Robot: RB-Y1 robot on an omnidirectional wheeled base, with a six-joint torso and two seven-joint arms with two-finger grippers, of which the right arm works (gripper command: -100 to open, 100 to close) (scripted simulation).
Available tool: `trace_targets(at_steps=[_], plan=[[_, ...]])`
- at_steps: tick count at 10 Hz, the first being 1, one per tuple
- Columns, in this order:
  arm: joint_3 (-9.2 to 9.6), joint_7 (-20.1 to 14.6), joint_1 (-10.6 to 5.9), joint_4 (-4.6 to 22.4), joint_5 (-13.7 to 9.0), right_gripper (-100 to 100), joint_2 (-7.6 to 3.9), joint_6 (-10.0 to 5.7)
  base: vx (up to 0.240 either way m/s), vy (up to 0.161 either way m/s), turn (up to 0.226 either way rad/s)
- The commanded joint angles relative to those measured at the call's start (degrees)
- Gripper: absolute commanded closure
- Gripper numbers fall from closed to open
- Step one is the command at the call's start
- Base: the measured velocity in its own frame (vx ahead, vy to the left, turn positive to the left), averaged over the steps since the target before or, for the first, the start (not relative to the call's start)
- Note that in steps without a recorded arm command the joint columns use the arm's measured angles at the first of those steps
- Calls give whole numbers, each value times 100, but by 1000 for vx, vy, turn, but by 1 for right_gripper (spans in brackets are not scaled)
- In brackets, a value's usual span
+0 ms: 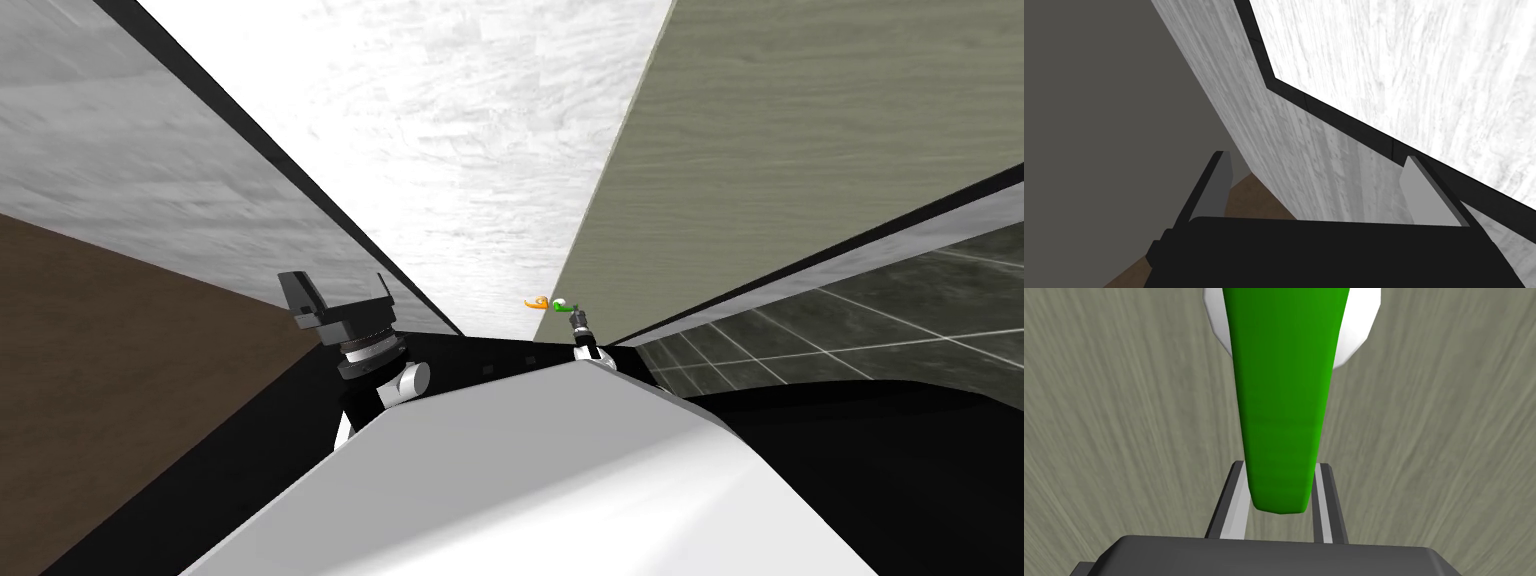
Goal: Pull the door open
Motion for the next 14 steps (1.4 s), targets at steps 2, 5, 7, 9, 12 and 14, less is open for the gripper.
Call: trace_targets(at_steps=[2, 5, 7, 9, 12, 14], plan=[[-4, -2, 7, 1, -3, 100, -2, -4, -5, 1, 0], [-41, -109, 179, 59, -24, 100, -166, -80, -137, 22, 43], [73, -300, 306, 71, 23, 100, -298, -247, -148, 41, 145], [193, -429, 355, 62, 75, 100, -351, -363, -180, -12, 132], [363, -587, 395, 41, 151, 100, -395, -508, -158, -33, 142], [499, -700, 413, 21, 212, 100, -418, -613, -118, -35, 125]])
